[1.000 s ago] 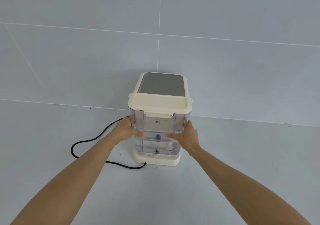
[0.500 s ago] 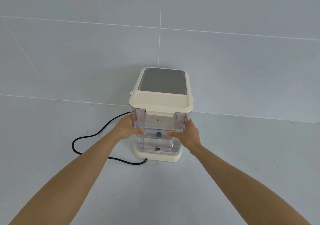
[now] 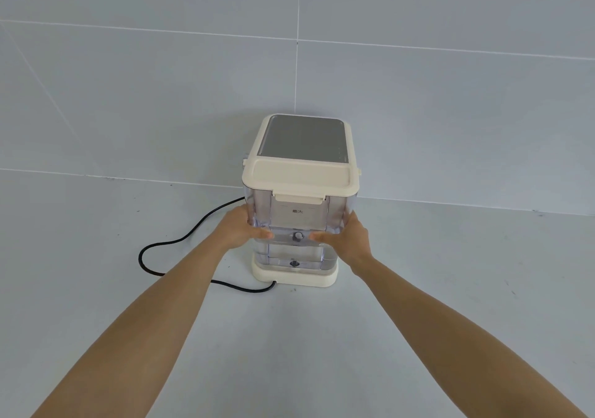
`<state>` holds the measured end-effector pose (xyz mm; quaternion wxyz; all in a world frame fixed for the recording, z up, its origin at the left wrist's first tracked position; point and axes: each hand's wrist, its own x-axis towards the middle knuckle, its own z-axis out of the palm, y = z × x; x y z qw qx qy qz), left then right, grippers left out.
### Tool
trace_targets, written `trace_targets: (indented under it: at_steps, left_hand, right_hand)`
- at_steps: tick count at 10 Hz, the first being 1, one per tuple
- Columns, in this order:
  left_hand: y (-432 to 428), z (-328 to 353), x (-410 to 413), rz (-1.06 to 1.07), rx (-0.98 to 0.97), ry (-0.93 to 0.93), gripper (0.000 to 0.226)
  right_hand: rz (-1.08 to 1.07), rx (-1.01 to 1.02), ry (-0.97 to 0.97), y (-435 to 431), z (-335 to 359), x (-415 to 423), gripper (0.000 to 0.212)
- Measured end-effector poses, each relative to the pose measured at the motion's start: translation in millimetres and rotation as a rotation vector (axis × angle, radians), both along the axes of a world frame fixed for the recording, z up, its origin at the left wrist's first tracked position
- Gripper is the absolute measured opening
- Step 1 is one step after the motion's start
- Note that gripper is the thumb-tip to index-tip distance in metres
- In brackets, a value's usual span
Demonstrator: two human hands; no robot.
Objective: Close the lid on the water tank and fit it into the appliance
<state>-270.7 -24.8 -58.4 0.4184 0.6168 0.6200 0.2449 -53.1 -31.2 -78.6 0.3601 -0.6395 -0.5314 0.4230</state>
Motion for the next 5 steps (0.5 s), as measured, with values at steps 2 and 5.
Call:
trace_targets:
  at_steps: [2,5]
  left_hand:
    - [-4,-2,-2,-0.004,0.005,-0.051,0.064]
    - [-15,11,-2,0.043,0.022,-0.032,0.082]
  right_hand:
    - [0.024,-0.032,-0.013,-2,7,1,0.071]
    - [0.236,-0.121,-0.145,-6,40,27,0.114]
